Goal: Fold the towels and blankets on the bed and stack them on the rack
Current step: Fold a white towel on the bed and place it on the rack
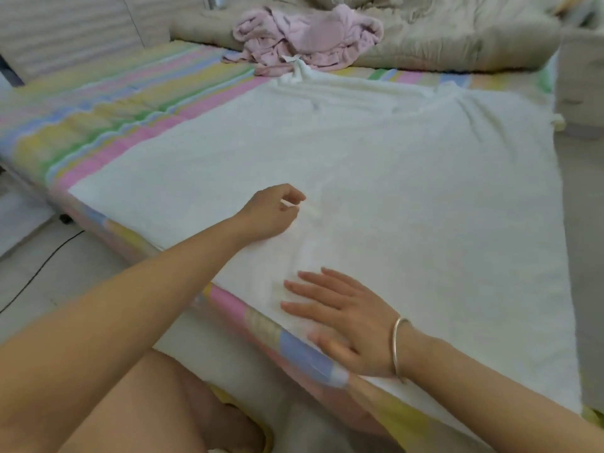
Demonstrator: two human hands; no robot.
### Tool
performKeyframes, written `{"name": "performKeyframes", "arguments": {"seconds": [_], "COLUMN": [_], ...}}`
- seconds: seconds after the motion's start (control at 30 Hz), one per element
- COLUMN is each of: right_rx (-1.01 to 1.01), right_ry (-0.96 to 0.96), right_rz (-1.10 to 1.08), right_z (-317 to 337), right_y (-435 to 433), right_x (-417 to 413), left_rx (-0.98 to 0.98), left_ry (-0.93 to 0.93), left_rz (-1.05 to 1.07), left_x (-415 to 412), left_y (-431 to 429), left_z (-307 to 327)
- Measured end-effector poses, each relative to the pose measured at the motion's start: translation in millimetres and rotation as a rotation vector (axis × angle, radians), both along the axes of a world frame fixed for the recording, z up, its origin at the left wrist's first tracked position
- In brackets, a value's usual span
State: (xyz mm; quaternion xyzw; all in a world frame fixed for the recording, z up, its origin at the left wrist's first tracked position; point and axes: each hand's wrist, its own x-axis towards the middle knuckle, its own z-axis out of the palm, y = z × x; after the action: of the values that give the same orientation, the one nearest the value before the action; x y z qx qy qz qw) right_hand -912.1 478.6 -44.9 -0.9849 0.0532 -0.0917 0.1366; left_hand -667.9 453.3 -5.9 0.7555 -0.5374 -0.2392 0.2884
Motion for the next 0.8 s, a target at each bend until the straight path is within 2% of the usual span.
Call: {"name": "performKeyframes", "arguments": {"seconds": [0.07, 0.1, 0.17, 0.23, 0.27, 0.33, 0.43, 0.53, 0.67, 0.8], "right_rx": [-0.021, -0.018, 0.010, 0.063, 0.077, 0.088, 0.097, 0.076, 0.016, 0.025], "right_ry": [-0.056, -0.020, 0.184, 0.355, 0.371, 0.340, 0.301, 0.318, 0.260, 0.230], "right_rz": [-0.338, -0.514, -0.839, -0.972, -0.986, -0.999, -1.021, -0.952, -0.786, -0.689], "right_z": [4, 6, 3, 0, -1, -2, 4, 2, -10, -10], "right_y": [-23, -40, -69, -84, -86, -87, -108, -127, -140, -149], "right_x": [15, 20, 22, 21, 25, 39, 89, 159, 275, 370], "left_rx": [-0.058, -0.052, 0.021, 0.156, 0.226, 0.284, 0.190, 0.096, -0.042, -0.101], "left_ry": [-0.145, -0.201, -0.317, -0.464, -0.511, -0.490, -0.401, -0.376, -0.258, -0.269], "left_rz": [0.045, 0.064, 0.057, 0.010, 0.005, 0.067, 0.235, 0.352, 0.416, 0.445], "left_x": [24, 37, 62, 84, 93, 106, 127, 152, 220, 286], "left_y": [8, 11, 17, 22, 26, 32, 32, 25, -17, -41], "left_z": [4, 5, 3, -3, -7, -16, -13, -11, 3, 6]}}
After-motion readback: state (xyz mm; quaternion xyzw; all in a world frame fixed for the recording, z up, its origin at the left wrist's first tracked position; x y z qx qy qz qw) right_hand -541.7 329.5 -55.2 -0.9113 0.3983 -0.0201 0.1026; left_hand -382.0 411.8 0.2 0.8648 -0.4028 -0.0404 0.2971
